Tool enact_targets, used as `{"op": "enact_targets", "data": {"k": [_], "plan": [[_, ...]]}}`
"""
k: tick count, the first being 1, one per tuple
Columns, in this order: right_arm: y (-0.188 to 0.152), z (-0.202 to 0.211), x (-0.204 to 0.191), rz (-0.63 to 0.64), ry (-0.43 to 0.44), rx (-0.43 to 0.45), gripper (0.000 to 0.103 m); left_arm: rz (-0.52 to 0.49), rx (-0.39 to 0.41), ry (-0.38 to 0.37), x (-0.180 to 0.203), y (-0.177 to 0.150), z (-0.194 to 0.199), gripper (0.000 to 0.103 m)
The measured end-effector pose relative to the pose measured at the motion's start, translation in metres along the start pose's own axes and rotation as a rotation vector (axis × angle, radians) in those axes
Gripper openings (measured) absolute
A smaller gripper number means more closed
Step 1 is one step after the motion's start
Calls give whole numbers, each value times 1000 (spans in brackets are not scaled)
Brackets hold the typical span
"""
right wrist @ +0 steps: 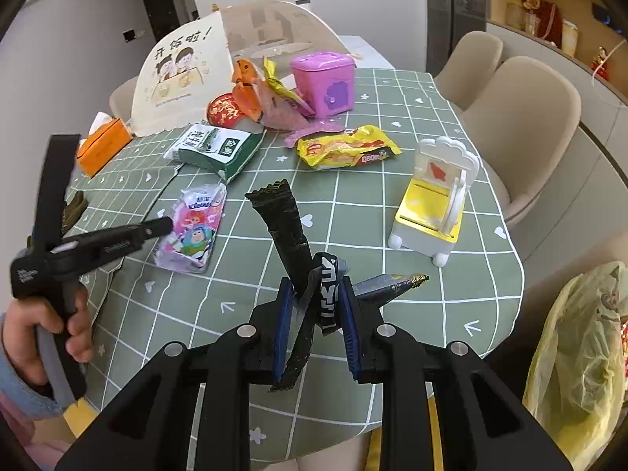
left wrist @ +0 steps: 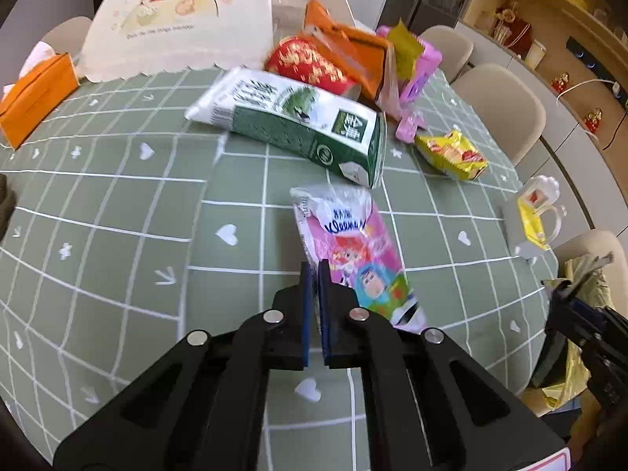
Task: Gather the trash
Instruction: 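Grasp the pink tissue packet with the left gripper while right holds black strips, then carry both items to the yellow bag and open the left gripper over it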
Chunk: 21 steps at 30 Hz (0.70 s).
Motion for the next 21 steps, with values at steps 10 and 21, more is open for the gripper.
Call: {"op": "enact_targets", "data": {"k": [10,21], "plan": [[-5,-5,-7,40,40,-21,23,56,61,-65,-18,-1,31,1],[-7,-5,-8,42,63,-26,23,14,10,-103,-13,-11,16,6]]}}
Point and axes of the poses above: each gripper's, at about its wrist camera, not at the fingertips, and z roughly against the way its jaws point, x to its right, y to its top, the point moved 2 cm from there along -z, roughly the way its jaws point, and after that the axes turned 14 degrees about y, right-handed, at the moved point
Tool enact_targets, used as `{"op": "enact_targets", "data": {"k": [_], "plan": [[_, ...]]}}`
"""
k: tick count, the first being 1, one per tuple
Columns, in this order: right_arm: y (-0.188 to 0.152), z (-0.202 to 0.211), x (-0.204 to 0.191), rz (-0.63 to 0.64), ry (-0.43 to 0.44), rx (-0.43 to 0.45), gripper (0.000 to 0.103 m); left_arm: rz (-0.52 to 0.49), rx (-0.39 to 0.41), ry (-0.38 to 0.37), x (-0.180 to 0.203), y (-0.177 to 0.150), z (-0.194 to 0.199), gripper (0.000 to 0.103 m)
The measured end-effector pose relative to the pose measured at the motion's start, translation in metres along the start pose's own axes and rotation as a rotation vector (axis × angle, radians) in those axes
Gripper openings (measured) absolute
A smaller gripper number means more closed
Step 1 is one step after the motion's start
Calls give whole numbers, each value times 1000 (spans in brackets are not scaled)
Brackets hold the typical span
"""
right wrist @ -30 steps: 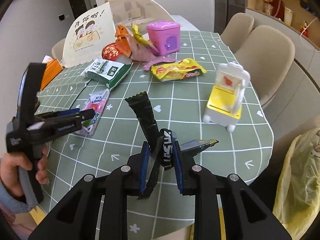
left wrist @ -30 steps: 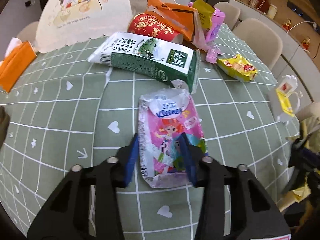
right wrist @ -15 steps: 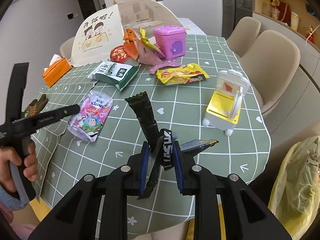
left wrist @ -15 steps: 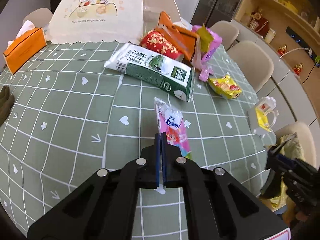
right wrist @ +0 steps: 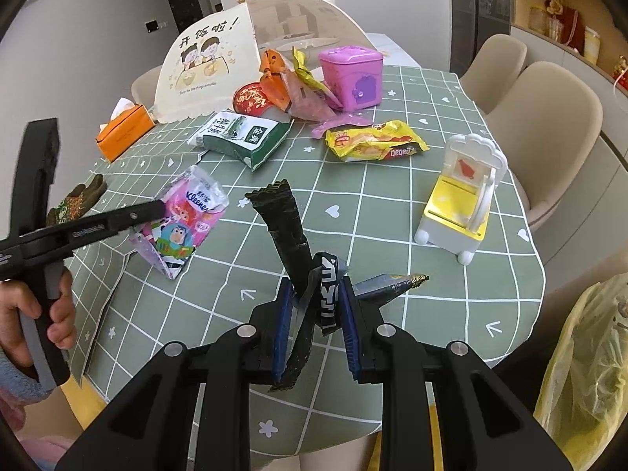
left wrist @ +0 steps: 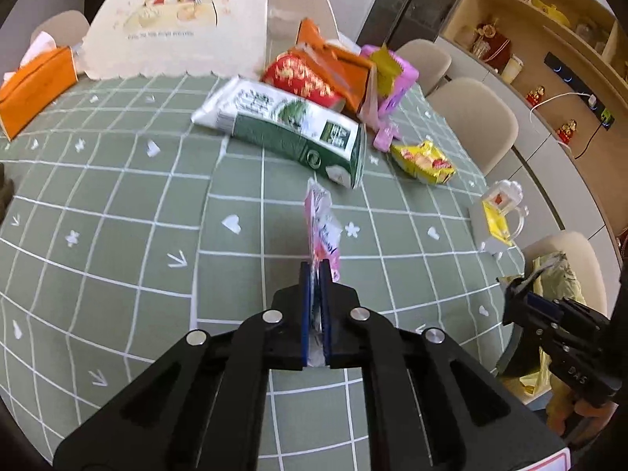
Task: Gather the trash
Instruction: 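Carry both items to the yellow bag and open the left gripper over it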
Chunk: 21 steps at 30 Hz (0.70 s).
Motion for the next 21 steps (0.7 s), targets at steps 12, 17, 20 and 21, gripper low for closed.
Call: {"op": "enact_targets", "data": {"k": [12,17,20,21], "plan": [[-1,4,-4,7,-15,5,23,-7,19,11,6,6,8,4],[2,16,-8,20,-14,33,23,-42,65,21,18,12,31,4],[6,27,-8,27,-14,59,23,-60,95,16,27,19,49,4],[8,30,-9,29,-14,66,23,-63,104,13,30,21,54,4]]}}
Point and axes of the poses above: each gripper's, at about its wrist camera, not at the fingertips, and z roughly against the way its jaws point, x to its right, y to its top, the point moved 2 cm from there along -z, roughly the way its jaws point, and after that the axes turned 14 degrees about y, right-handed, at the moved point
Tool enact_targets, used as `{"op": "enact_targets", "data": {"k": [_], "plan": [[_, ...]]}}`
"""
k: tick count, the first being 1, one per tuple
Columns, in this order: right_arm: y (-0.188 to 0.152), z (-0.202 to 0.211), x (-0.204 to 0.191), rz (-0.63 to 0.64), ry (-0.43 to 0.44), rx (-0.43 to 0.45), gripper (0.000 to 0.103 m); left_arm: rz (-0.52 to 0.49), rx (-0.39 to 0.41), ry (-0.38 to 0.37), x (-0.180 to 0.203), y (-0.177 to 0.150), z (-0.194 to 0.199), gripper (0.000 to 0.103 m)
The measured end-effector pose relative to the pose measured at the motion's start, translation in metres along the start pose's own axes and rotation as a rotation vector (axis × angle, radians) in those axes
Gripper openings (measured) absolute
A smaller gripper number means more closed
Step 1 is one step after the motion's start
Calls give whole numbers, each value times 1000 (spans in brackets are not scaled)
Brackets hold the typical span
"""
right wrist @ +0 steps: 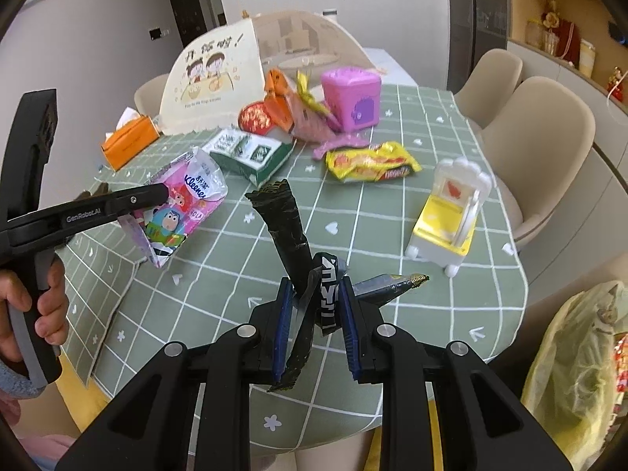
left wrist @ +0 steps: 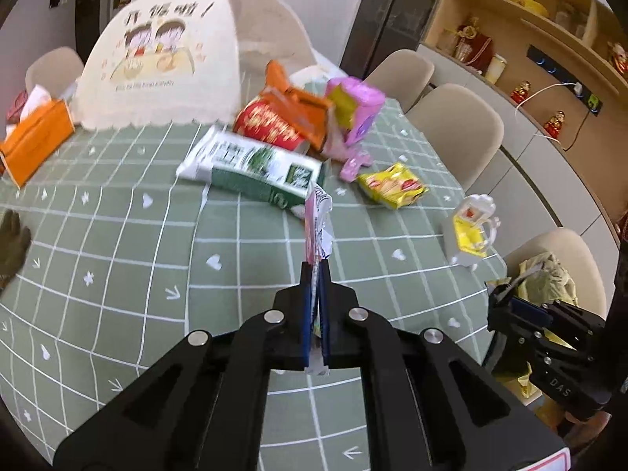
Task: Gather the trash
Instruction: 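Carry both items to the yellow bag and open the left gripper over it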
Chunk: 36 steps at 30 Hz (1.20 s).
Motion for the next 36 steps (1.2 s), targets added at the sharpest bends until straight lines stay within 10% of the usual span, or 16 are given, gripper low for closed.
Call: {"op": "enact_targets", "data": {"k": [17,36], "plan": [[67,128,11,138,-79,215,23,-6,218,-167,81,58,106,4],[-16,260,129,75,-257,275,23,-128,168,-412,287,14,124,4]]}}
Point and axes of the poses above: each gripper's, at about its wrist camera, not at the fingertips, and z roughly against the way its jaws point, x to its right, y to its top, the point moved 2 cm from there along -z, roughly the way its jaws point, and after that the axes turned 14 degrees about y, right-handed, at the moved point
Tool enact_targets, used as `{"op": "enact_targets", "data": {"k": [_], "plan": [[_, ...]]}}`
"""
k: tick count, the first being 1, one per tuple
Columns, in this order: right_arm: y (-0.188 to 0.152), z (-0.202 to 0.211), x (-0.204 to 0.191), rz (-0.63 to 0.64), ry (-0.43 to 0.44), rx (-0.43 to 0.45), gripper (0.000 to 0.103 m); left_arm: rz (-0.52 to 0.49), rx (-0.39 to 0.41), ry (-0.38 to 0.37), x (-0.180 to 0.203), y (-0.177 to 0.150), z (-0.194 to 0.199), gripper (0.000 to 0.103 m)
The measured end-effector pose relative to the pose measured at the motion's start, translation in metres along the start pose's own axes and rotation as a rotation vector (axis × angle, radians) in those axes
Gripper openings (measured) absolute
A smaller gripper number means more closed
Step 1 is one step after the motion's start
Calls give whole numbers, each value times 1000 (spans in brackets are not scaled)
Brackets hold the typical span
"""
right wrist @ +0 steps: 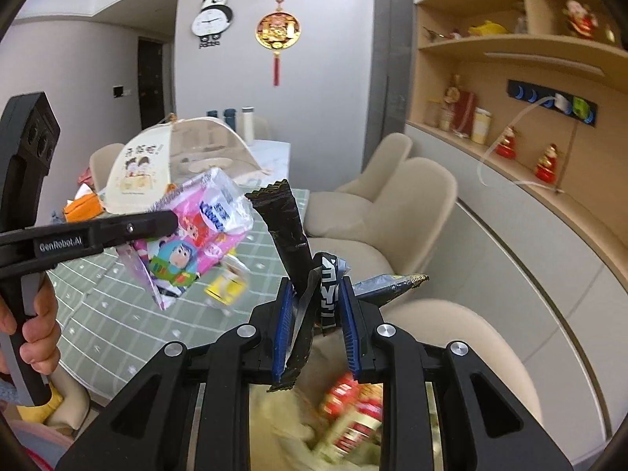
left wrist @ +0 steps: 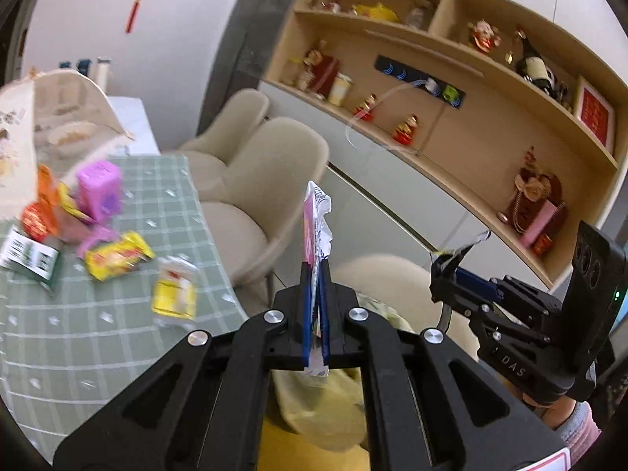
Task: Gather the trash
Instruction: 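Carry both items to the yellow bag and open the left gripper over it, then open the right gripper to drop the black strips into the bag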
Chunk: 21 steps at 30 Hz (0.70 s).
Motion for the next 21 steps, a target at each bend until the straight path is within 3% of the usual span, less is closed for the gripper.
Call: {"op": "enact_targets", "data": {"k": [7,17,18,21], "plan": [[-23,26,55,-67,-42,5,23,-2,-113,-61,44,-36,-39,4],[-46,36,99,-131,-58,5,23,-37,-223,-108,96,-67,-91,4],[-48,36,102,-139,-57,6,23,-30,-234,-105,99,-68,-98,7],[-52,36,109,-155,-54,8,23,-23,-268,-81,102,-72,-112,32]]}}
Point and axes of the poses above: each gripper's, at about its wrist camera, not at the fingertips, and z roughly against the way its jaws point, x to its right, y to its top, the point moved 2 cm from there along -z, roughly the way its jaws point, and after that the axes turned 14 degrees about y, right-handed, at the moved point
